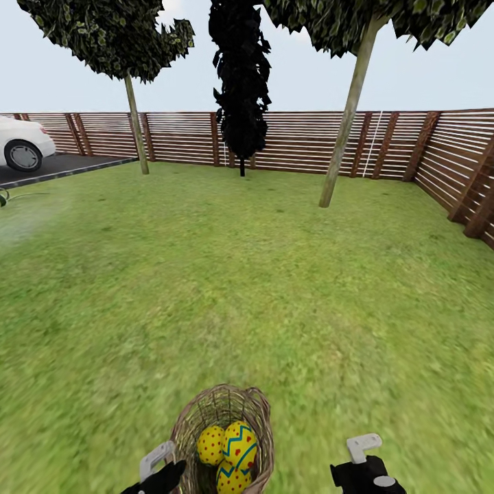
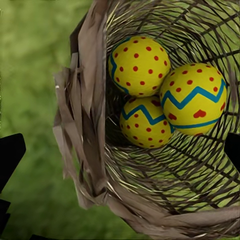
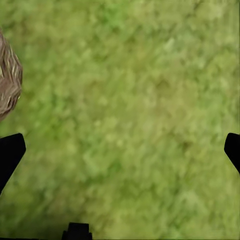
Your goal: Take the three Easter eggs out of the wicker basket on the lawn in the garden, then place them on the lawn next to a single tree (choose any tree) so that all three eggs are next to the same tree and none are left in the basket.
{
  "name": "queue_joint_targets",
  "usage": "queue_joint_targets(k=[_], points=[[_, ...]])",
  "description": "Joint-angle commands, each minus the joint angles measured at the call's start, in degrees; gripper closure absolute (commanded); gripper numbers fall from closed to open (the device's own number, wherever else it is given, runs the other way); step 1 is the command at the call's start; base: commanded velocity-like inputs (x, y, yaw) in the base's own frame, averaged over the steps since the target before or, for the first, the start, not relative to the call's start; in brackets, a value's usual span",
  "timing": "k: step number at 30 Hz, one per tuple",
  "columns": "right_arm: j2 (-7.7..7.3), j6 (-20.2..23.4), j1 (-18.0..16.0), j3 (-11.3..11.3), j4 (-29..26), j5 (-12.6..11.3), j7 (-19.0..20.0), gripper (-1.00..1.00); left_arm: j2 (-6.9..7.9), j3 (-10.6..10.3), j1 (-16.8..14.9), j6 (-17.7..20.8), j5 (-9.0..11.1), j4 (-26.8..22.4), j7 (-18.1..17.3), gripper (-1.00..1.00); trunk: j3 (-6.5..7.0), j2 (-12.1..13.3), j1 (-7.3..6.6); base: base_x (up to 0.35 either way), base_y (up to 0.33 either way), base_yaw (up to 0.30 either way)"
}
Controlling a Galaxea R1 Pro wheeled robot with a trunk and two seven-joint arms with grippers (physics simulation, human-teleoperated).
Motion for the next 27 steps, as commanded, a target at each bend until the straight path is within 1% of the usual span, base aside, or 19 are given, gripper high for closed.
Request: queue_joint_targets(k=[1, 3, 6, 8, 11, 18, 27], points=[[-0.18, -0.7, 0.0, 0.0, -0.4, 0.5, 0.2, -1.00, -0.05, 1.0, 0.0, 0.4, 0.4, -0.1, -0.1, -1.00, -0.24, -0.4, 0.22, 0.000, 0.000, 0.000], [-0.80, -2.5, 0.0, -0.4, -1.3, 0.5, 1.6, -1.00, -0.09, 1.6, 0.0, -0.1, 0.4, -0.1, 0.0, -1.00, -0.60, -1.2, 0.66, 0.000, 0.000, 0.000], [-1.64, -3.1, 0.0, -1.2, -5.0, 0.4, 5.5, -1.00, -0.19, 1.7, 0.0, -1.1, 0.4, 0.0, 0.0, -1.00, -1.13, -2.4, 1.32, 0.000, 0.000, 0.000], [-1.79, -3.2, 0.0, -1.8, -6.9, 0.4, 7.6, -1.00, -0.22, 1.8, 0.0, -1.4, 0.4, 0.0, 0.0, -1.00, -1.49, -3.2, 1.76, 0.000, 0.000, 0.000], [-1.87, -3.5, 0.0, -2.6, -8.3, 0.3, 9.1, -1.00, -0.28, 1.8, 0.0, -1.5, 0.4, 0.0, 0.0, -1.00, -2.03, -4.5, 2.42, 0.000, 0.000, 0.000], [-1.89, -3.5, 0.0, -5.6, -9.2, 0.2, 9.5, -1.00, -1.12, 1.8, 0.0, -1.5, 0.4, 0.0, 0.0, -1.00, -3.29, -7.3, 3.96, 0.000, 0.000, 0.000], [-1.87, -3.5, 0.0, -6.1, -9.3, 0.2, 9.6, -1.00, -1.21, 1.8, 0.0, -1.6, 0.4, 0.1, 0.0, -1.00, -4.90, -10.9, 5.93, 0.000, 0.000, 0.000]])
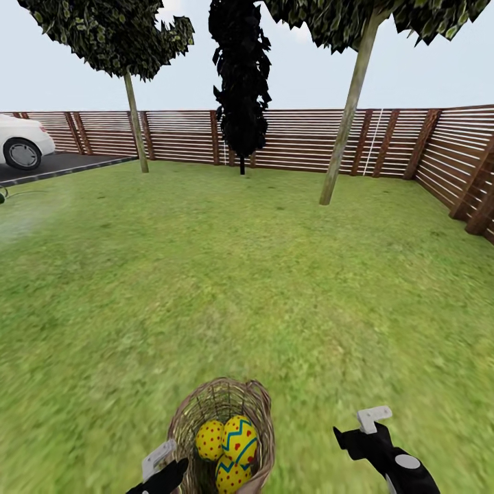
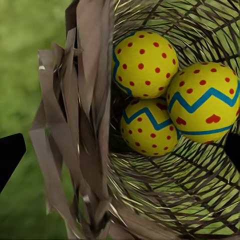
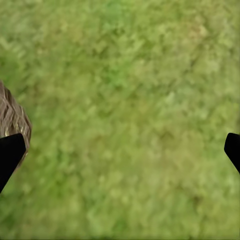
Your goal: Take the three Easter eggs out of the wicker basket on the lawn in the garden, then place them on the lawn next to a single tree (choose any tree) so that all three eggs are next to the same tree and none are left in the basket.
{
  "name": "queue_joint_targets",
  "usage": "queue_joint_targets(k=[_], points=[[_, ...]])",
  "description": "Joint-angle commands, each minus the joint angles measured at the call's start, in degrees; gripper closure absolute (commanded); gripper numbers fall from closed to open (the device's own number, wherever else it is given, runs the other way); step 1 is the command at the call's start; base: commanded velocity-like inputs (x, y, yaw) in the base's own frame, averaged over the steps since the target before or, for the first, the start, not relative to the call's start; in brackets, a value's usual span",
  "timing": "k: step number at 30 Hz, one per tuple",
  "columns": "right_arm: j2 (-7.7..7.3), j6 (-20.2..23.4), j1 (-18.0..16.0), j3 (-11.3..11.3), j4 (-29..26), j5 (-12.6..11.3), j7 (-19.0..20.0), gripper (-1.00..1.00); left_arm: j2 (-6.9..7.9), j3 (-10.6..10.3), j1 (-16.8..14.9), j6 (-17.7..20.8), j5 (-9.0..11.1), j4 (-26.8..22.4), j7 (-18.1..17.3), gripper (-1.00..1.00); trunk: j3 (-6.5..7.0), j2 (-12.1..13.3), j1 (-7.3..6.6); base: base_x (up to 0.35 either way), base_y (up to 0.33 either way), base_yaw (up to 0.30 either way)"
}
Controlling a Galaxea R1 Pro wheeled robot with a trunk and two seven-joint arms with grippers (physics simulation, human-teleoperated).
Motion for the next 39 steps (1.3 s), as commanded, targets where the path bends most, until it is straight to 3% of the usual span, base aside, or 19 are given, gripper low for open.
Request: queue_joint_targets(k=[1, 11, 24, 25, 39], points=[[0.04, 0.3, 0.0, -0.1, -0.1, 0.6, 0.5, -1.00, -0.03, 0.3, 0.0, 0.3, 0.4, -0.1, -0.3, -1.00, -0.23, -0.4, 0.22, 0.000, 0.000, 0.000], [0.09, 0.3, 0.0, -0.1, 0.0, 0.7, 0.5, -1.00, 0.04, 0.3, 0.0, 0.3, 0.4, -0.1, -0.3, -1.00, -2.03, -4.4, 2.42, 0.000, 0.000, 0.000], [0.09, 0.3, 0.0, -0.1, 0.0, 0.7, 0.5, -1.00, 0.15, 0.6, 0.0, 0.3, 0.5, -0.1, -0.3, -1.00, -2.03, -4.4, 2.42, 0.000, 0.000, 0.000], [0.09, 0.3, 0.0, -0.1, 0.0, 0.7, 0.5, -1.00, 0.17, 0.6, 0.0, 0.3, 0.5, -0.1, -0.3, 1.00, -2.03, -4.4, 2.42, 0.000, 0.000, 0.000], [0.09, 0.3, 0.0, -0.1, 0.1, 0.7, 0.5, -1.00, 0.25, 0.7, 0.0, 0.3, 0.4, -0.1, -0.3, 1.00, -2.03, -4.4, 2.42, 0.000, 0.000, 0.000]])
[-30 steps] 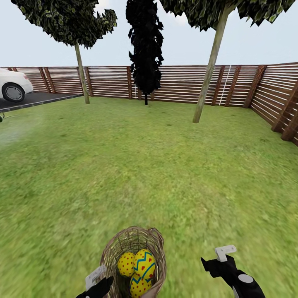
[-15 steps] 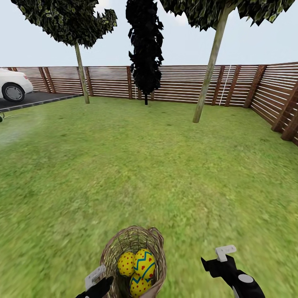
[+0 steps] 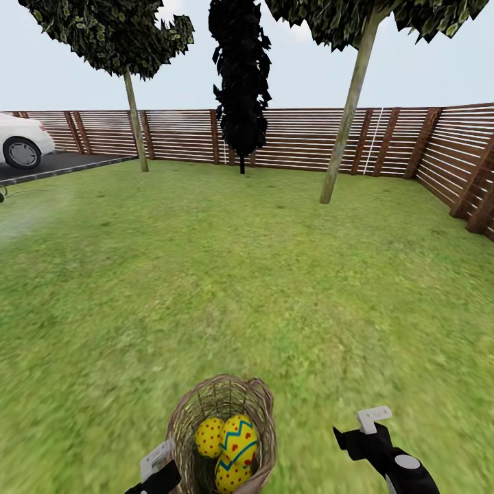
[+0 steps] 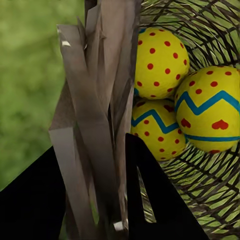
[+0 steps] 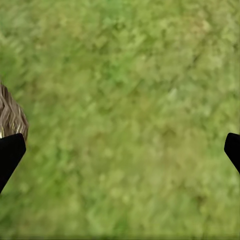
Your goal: Take the three Easter eggs out of the wicker basket on the lawn in the garden, then place them on the lawn next to a single tree (choose any tree) so that all three eggs are next to the same tree and none are left in the basket.
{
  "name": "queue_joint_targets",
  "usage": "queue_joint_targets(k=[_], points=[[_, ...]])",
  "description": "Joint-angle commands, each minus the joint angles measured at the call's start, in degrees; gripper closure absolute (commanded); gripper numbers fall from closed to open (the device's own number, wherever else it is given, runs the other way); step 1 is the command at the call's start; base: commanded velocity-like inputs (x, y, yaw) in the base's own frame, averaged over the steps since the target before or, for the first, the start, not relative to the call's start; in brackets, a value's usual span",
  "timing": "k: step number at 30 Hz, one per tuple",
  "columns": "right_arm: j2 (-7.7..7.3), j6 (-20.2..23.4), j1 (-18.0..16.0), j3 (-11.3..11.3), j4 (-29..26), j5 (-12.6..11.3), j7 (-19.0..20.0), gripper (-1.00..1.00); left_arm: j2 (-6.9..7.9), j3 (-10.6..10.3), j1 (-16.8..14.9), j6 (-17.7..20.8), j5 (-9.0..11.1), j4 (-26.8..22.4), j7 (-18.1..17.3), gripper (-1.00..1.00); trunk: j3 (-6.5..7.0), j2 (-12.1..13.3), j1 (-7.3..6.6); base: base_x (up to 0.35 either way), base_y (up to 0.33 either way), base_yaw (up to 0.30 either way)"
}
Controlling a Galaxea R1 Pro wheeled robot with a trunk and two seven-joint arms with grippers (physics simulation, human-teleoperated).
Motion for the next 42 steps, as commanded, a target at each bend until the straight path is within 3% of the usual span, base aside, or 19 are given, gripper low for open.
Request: queue_joint_targets(k=[1, 13, 14, 22, 24, 26, 32, 39, 42], points=[[0.02, 0.3, 0.0, -0.1, -0.1, 0.6, 0.5, -1.00, -0.04, 0.3, 0.0, 0.3, 0.3, -0.1, -0.3, 1.00, -0.05, 0.0, -0.01, 0.000, 0.000, 0.000], [0.28, 0.2, 0.0, 0.4, 1.7, 1.0, 0.4, -1.00, 0.04, 0.3, 0.0, 0.3, 0.3, -0.1, -0.3, 1.00, 1.93, 4.4, -2.42, 0.000, 0.000, 0.000], [0.32, -6.2, 0.0, 0.5, 8.0, 1.3, -0.1, -1.00, 0.13, 0.3, 0.0, 0.4, 0.3, -0.2, -0.8, 1.00, 2.10, 4.8, -2.64, 0.000, 0.000, 0.000], [0.37, -6.6, 0.0, 0.5, 9.1, 1.2, -0.1, -1.00, 0.23, 0.3, 0.0, 0.4, 0.3, -0.2, -0.8, 1.00, 3.54, 8.0, -4.40, 0.000, 0.000, 0.000], [0.31, -15.2, 0.0, 0.6, 17.2, 1.4, -0.2, -1.00, 0.39, 0.3, 0.0, 0.4, 0.3, -0.2, -0.8, 1.00, 3.85, 8.8, -4.84, 0.000, 0.000, 0.166], [0.25, -20.2, 0.0, 0.5, 21.4, 1.1, -0.3, -1.00, 0.43, 0.3, 0.0, 0.4, 0.3, -0.2, -0.8, 1.00, 4.15, 9.6, -5.28, 0.000, 0.000, 0.246], [0.19, -20.6, 0.0, 0.2, 31.1, 0.9, -3.3, -1.00, 0.64, 0.5, 0.0, 0.6, 0.3, -0.3, -0.7, 1.00, 5.02, 12.0, -6.60, 0.000, 0.000, 0.258], [0.22, -20.8, 0.0, 0.2, 32.1, 0.8, -3.8, -1.00, 0.66, 0.5, 0.0, 0.9, 0.3, -0.3, -0.7, 1.00, 6.08, 14.8, -8.13, 0.000, 0.000, 0.210], [0.29, -21.2, 0.0, 0.7, 36.2, 1.4, -3.9, -1.00, 0.82, 0.4, 0.0, 1.0, 0.3, -0.3, -0.7, 1.00, 6.62, 16.0, -8.79, 0.000, 0.000, 0.037]])
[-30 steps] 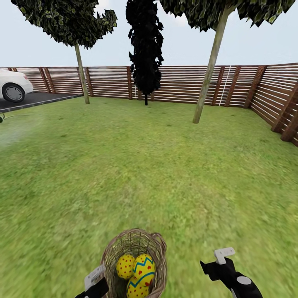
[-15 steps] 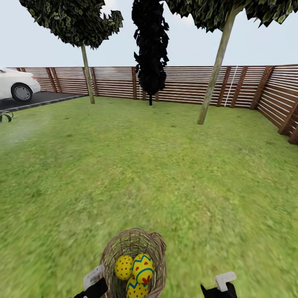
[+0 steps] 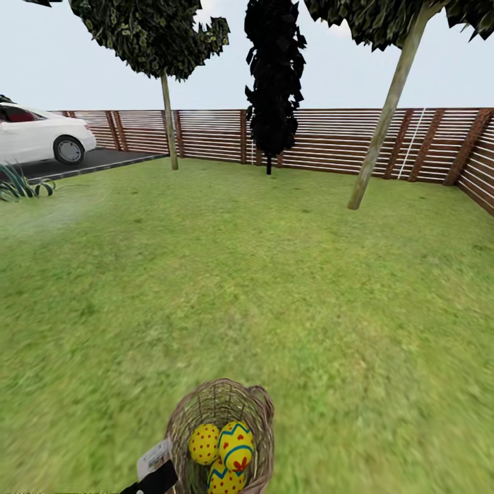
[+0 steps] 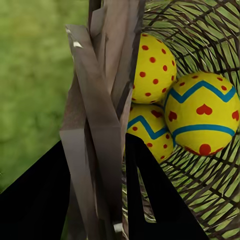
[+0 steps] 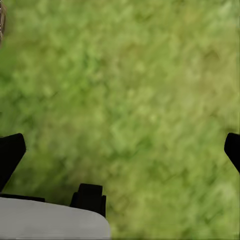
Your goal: Take the three Easter eggs out of the wicker basket on the lawn in the garden, then place them on the lawn next to a single tree (choose any tree) so that all three eggs are next to the same tree and none are left in the basket.
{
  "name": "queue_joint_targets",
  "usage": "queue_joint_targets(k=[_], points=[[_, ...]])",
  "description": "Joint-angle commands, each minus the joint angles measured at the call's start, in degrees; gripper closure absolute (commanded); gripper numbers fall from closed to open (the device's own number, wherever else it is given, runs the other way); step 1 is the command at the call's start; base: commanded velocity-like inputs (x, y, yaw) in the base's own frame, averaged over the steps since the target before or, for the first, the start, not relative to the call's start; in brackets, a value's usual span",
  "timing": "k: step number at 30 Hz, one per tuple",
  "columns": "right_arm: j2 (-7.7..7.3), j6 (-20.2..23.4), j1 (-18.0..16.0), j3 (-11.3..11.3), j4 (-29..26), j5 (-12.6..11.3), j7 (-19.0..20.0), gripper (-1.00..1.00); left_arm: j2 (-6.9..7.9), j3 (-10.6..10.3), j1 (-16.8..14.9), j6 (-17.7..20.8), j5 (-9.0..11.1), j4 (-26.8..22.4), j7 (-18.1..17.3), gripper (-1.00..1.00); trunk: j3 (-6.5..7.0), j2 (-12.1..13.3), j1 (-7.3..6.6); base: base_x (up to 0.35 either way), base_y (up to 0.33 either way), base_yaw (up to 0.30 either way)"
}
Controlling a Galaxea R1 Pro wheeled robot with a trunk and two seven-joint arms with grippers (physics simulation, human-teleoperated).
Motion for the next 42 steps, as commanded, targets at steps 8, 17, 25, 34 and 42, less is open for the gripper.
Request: queue_joint_targets(k=[8, 17, 25, 34, 42], points=[[0.10, -1.7, 0.0, -0.3, 2.4, 0.6, 0.4, -1.00, 0.07, 0.4, 0.0, 0.5, 0.6, 0.0, -0.3, 1.00, 1.27, 3.2, -1.77, 0.000, 0.000, 0.272], [0.09, -1.7, 0.0, -0.5, 2.3, 0.3, 0.5, -1.00, 0.07, 0.4, 0.0, 0.5, 0.6, 0.0, -0.3, 1.00, 2.88, 6.8, -3.75, 0.000, 0.000, -0.189], [-0.09, -1.1, 0.0, -0.8, 1.5, 0.1, 0.3, -1.00, 0.07, 0.5, 0.0, 0.6, 0.6, 0.0, -0.2, 1.00, 4.14, 10.0, -5.50, 0.000, 0.000, -0.022], [-0.09, -1.7, 0.0, -1.1, 1.4, -0.1, 0.5, -1.00, -0.20, 0.2, 0.0, 1.3, 0.4, -0.3, 0.0, 1.00, 6.17, 13.6, -7.48, 0.000, 0.000, -0.127], [-0.17, -1.6, 0.0, -1.0, 1.8, -0.1, 0.4, -1.00, -0.35, 0.1, 0.0, 4.3, 0.3, -0.5, 0.1, 1.00, 8.22, 16.8, -9.24, 0.000, 0.000, -0.184]])
